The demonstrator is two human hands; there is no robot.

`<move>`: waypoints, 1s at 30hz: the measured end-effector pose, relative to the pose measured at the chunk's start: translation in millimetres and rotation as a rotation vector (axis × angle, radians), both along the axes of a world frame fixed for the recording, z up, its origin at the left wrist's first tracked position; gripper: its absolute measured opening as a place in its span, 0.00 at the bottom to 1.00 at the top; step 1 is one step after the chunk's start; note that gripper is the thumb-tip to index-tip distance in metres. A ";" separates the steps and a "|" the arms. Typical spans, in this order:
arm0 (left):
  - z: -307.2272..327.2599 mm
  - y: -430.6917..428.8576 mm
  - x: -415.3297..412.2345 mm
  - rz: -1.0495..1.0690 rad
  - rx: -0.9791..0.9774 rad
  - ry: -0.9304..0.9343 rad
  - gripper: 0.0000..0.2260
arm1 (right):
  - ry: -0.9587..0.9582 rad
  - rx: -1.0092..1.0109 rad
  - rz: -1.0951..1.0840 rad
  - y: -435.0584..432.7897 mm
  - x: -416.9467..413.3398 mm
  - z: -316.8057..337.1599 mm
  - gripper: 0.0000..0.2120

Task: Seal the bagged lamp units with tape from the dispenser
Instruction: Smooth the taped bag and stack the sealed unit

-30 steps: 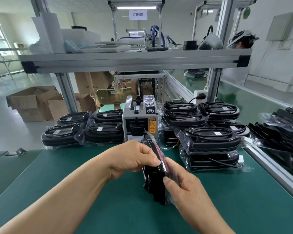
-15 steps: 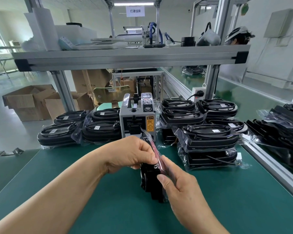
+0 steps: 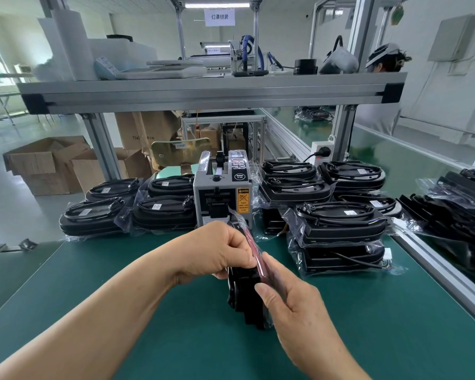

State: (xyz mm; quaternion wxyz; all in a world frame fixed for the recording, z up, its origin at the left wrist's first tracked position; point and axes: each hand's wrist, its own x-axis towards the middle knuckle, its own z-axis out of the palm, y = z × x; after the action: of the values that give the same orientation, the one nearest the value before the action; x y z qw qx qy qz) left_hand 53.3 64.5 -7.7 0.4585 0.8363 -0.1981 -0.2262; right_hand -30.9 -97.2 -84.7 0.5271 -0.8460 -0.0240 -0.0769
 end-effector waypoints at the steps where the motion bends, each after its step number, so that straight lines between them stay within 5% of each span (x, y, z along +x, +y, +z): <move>1: -0.4 0.1 -0.6 0.000 -0.005 -0.003 0.12 | -0.004 0.000 0.002 0.1 0.0 0.0 0.24; 19: -17.2 5.5 -11.6 0.072 -0.039 -0.238 0.09 | -0.021 0.002 -0.006 -1.3 2.6 -5.8 0.24; 25: -30.3 0.6 -15.5 0.301 -0.130 -0.141 0.16 | -0.034 -0.014 -0.017 -1.9 2.3 -5.8 0.25; 30: -48.3 -13.3 -21.3 0.509 -0.266 -0.183 0.10 | -0.058 -0.021 0.000 -1.1 2.6 -4.0 0.25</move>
State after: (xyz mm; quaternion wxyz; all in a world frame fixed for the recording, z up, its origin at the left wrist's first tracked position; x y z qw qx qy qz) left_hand 32.0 51.3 -56.0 0.5862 0.8086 -0.0508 0.0003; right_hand -28.2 -98.3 -88.7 0.5173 -0.8488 -0.0401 -0.1013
